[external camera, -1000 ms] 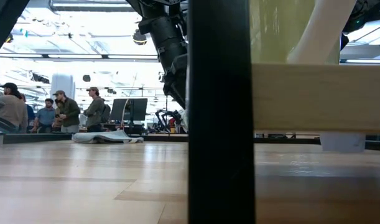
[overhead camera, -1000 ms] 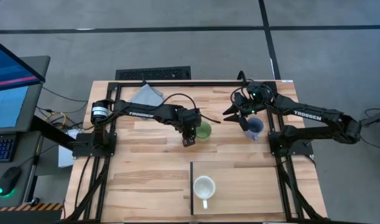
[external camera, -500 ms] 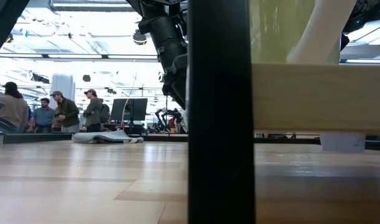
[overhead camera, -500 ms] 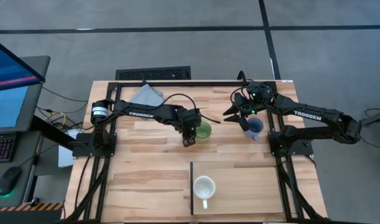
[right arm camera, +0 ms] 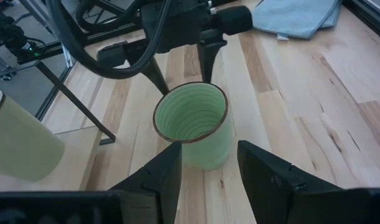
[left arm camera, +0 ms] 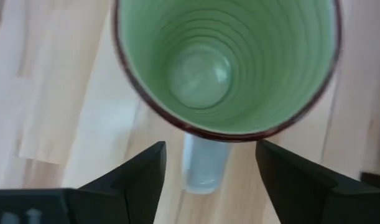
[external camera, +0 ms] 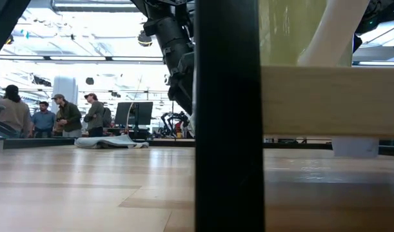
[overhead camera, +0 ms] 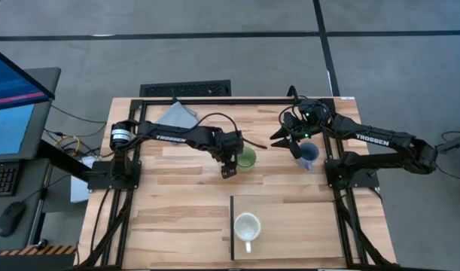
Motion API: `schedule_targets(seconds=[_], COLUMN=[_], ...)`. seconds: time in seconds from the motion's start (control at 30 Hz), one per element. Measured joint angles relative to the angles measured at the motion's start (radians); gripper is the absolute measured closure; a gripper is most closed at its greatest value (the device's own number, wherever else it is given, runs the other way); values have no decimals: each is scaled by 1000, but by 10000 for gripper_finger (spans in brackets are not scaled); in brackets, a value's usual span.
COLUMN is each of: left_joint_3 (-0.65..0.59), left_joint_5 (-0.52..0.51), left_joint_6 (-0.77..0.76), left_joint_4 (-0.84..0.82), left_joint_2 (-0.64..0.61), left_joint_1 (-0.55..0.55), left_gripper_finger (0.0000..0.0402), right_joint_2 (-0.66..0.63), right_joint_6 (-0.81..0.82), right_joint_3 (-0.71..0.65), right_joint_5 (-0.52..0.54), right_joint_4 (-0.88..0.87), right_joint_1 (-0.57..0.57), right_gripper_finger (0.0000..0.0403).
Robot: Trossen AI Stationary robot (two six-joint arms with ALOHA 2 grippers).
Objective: Stack small to large cups/mugs on shelf
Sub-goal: Put the green cup on the table
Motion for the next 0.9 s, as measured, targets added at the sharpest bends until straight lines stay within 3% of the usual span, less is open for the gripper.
schedule_targets(seconds=[0.17, 0.73, 0.9], left_joint_3=[0, 113, 163], left_joint_5=[-41, -45, -100], left_joint_6=[2, 24, 24], left_joint_4=[-28, -231, -323], left_joint_2=[-1, -1, -1], left_joint_1=[2, -3, -8], left_gripper_finger=[148, 148, 148], right_joint_2=[0, 0, 0], right_joint_6=[0, -3, -3], right_joint_3=[0, 0, 0], right_joint_5=[0, 0, 0], right_joint_4=[0, -16, -25], right_joint_1=[0, 0, 0], right_gripper_finger=[225, 225, 225])
